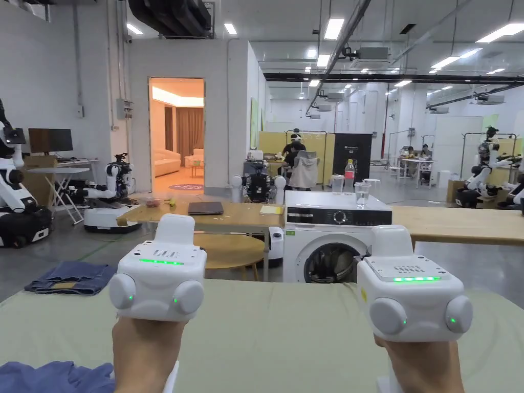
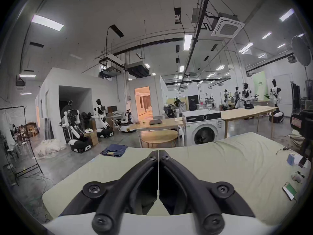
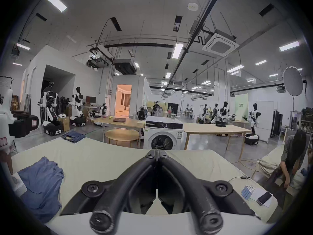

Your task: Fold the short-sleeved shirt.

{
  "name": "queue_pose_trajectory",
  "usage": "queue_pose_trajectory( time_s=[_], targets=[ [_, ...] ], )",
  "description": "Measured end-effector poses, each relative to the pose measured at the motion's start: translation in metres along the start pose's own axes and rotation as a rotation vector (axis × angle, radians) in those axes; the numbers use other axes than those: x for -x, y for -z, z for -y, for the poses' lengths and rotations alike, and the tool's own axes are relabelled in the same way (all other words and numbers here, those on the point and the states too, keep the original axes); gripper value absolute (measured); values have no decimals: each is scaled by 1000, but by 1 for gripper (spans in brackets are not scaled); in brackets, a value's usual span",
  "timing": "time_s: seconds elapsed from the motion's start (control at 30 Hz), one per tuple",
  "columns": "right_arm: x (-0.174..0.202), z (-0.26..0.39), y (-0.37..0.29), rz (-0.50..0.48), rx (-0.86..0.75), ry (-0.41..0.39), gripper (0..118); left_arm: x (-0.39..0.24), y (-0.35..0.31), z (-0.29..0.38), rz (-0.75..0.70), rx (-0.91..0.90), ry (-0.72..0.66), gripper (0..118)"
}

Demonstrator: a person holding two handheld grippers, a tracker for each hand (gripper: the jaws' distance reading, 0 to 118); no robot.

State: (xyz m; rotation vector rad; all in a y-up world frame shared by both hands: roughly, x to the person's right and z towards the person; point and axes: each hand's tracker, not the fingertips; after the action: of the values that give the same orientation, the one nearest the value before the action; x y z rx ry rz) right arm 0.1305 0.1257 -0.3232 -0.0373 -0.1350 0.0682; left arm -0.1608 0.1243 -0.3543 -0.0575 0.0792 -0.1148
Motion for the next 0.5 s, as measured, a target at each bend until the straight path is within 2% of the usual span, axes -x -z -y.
queue_pose_trajectory(
  time_s=[0.07, 0.17, 0.27, 0.37, 0.43, 0.5],
  targets=[
    [20, -6, 5, -34, 4, -4, 0, 23, -5, 1, -45, 6, 7, 0],
    [72, -10, 8, -135, -11, -11, 0, 77, -25, 0, -158, 10, 24, 0],
    [138, -13, 5, -263, -13, 7, 0, 140, -53, 3, -285, 27, 28, 0],
    [207, -9, -2, -442, 10, 32, 0, 199, -84, 16, -413, 72, 67, 0],
    [243, -4, -17, -551, 23, 62, 0, 228, -98, 33, -484, 126, 114, 0],
    [266, 3, -26, -597, 28, 74, 0, 262, -86, 46, -513, 179, 106, 0]
  ],
)
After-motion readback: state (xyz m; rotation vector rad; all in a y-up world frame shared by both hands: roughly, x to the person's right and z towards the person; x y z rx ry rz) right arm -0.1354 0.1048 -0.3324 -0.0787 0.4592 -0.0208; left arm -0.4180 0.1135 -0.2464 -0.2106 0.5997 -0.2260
